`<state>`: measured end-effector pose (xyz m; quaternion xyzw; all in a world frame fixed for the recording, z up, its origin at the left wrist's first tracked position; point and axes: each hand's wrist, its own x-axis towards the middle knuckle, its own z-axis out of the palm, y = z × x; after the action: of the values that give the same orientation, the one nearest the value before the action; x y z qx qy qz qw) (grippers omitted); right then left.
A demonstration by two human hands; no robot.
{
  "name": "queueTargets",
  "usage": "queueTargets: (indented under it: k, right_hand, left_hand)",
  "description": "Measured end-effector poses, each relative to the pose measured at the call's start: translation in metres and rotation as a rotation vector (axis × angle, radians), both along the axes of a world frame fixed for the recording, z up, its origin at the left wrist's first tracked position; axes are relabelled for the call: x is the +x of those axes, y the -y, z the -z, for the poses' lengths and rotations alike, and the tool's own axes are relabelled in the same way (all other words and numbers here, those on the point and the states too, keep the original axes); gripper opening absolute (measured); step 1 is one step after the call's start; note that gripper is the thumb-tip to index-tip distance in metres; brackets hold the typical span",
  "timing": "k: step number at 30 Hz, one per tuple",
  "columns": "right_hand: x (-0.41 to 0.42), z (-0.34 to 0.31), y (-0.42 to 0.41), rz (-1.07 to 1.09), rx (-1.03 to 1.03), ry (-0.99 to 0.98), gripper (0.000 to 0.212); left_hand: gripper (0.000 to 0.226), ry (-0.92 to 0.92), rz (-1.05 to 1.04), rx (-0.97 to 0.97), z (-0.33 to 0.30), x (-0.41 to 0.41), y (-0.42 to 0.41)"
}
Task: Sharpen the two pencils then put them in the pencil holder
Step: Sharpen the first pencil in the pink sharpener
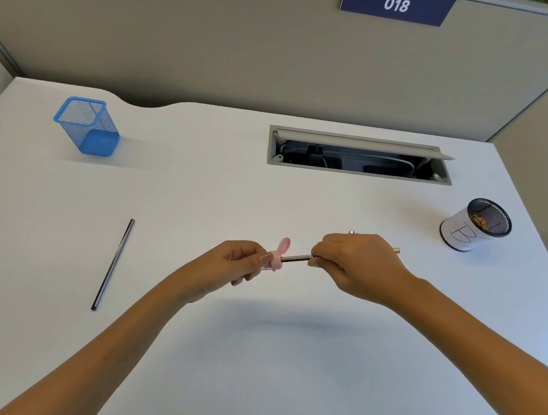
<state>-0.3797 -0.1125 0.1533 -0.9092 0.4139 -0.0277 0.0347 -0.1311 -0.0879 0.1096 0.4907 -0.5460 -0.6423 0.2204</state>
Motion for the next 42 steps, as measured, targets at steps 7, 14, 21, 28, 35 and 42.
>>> queueTargets:
  k: [7,14,21,28,35,42]
  right_hand:
    - [0.001,-0.006,0.001,0.260,0.664,0.171,0.035]
    - [0.001,-0.011,-0.003,0.061,0.262,-0.098,0.030]
    - [-0.018,-0.003,0.001,-0.147,-0.391,-0.019,0.017]
    - [-0.012,-0.010,0.001,0.038,-0.021,-0.033,0.044]
    - [-0.003,-0.023,0.006,0.225,0.410,0.090,0.036]
    - [-0.012,-0.025,0.010,0.418,0.860,0.313,0.042]
  left_hand:
    - [0.009,0.208,-0.014,-0.542,0.008,-0.005,-0.007]
    - [0.037,0.042,0.024,-0.050,0.001,0.003,0.002]
    - [0.047,-0.103,0.053,0.343,-0.016,0.000,0.007]
    - [0.030,0.004,0.007,0.013,-0.020,-0.001,0.003]
    - [0.011,0.210,-0.066,-0.627,-0.010,0.004,0.007]
    - [0.023,0.174,-0.212,-0.625,-0.005,0.019,0.016]
